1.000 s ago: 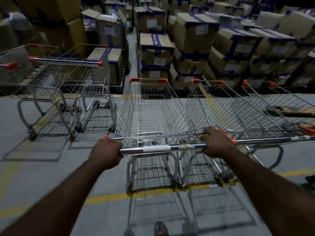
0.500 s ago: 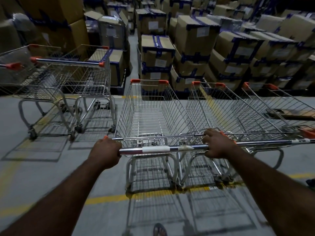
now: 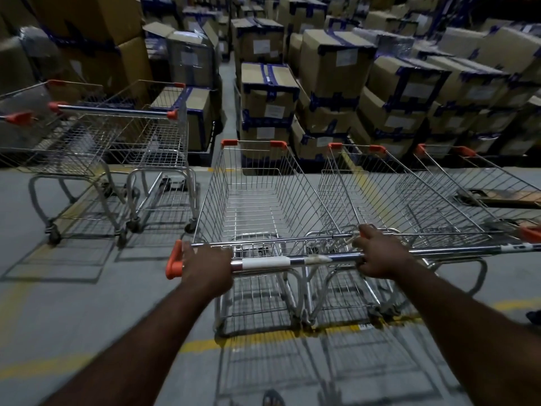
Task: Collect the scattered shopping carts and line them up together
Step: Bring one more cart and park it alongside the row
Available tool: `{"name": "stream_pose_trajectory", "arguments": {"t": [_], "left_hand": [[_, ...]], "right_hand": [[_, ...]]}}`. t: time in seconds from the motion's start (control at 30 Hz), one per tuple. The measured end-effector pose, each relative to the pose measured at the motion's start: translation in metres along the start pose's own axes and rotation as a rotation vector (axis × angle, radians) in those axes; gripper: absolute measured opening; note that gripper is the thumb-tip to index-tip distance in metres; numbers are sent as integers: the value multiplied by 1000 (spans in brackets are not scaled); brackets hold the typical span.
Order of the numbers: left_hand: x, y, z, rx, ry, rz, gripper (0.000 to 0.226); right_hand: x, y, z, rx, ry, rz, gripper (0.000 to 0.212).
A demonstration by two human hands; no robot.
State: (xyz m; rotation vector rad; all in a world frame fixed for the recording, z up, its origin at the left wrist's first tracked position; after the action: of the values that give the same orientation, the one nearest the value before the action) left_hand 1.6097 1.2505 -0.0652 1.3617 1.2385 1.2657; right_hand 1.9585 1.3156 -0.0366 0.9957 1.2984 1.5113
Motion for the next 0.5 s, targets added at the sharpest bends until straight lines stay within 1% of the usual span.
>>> {"name": "stream_pose_trajectory", "arguments": {"t": [0.13, 0.2, 0.3, 0.4, 0.5], "left_hand": [[10, 2, 48, -150, -114, 42, 33], [14, 4, 73, -195, -178, 61, 35], [18, 10, 105, -228, -239, 90, 31], [21, 13, 116, -192, -257, 109, 28], [23, 8, 111, -211, -274, 95, 25]], "right_hand": [[3, -6, 3, -16, -34, -8, 54], [3, -8, 4, -39, -33, 15, 48], [4, -10, 6, -58, -28, 32, 45], [6, -12, 9, -45, -35, 13, 47], [7, -14, 10, -14, -19, 6, 45]]}}
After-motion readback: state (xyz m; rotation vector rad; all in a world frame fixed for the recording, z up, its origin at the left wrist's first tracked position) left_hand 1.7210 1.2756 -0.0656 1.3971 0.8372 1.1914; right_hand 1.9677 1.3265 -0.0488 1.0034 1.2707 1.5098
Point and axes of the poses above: each hand's wrist, its own x-axis towards the middle knuckle, its own y-axis out of the back of the hand, z = x × y, the point moved 8 cm from there along x, towards the middle knuckle, and after that the axes turned 15 degrees about z, right-handed, at the moved point
